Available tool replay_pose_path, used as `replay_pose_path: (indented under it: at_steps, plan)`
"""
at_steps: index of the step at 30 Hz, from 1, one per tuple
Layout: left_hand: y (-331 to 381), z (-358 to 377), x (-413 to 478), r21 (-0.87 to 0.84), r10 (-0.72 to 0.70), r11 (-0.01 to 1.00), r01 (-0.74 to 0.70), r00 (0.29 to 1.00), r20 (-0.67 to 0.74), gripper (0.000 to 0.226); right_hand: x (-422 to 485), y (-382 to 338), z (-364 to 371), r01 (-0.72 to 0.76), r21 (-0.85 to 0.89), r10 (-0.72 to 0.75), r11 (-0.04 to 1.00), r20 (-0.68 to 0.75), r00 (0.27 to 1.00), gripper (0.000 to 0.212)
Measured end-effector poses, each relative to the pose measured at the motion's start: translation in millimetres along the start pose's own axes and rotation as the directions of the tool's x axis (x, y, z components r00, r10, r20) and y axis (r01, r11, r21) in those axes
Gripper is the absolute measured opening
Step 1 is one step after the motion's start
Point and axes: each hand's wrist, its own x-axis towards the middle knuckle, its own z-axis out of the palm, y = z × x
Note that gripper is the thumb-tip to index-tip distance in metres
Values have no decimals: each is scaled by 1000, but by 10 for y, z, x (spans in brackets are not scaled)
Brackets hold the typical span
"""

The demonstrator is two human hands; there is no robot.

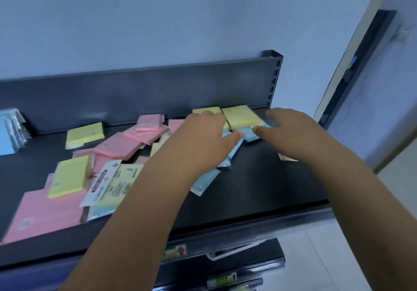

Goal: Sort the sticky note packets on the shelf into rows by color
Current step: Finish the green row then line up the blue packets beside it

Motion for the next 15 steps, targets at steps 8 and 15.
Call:
replay_pose_path:
  at_steps: [8,15]
  plan:
    - [348,377,340,160,-3,987,-15,994,109,36,388,259,127,41,-36,-37,999,110,993,26]
    - [534,424,331,-183,-211,960,214,977,31,36,492,307,127,-123,434,167,892,-65,984,21]
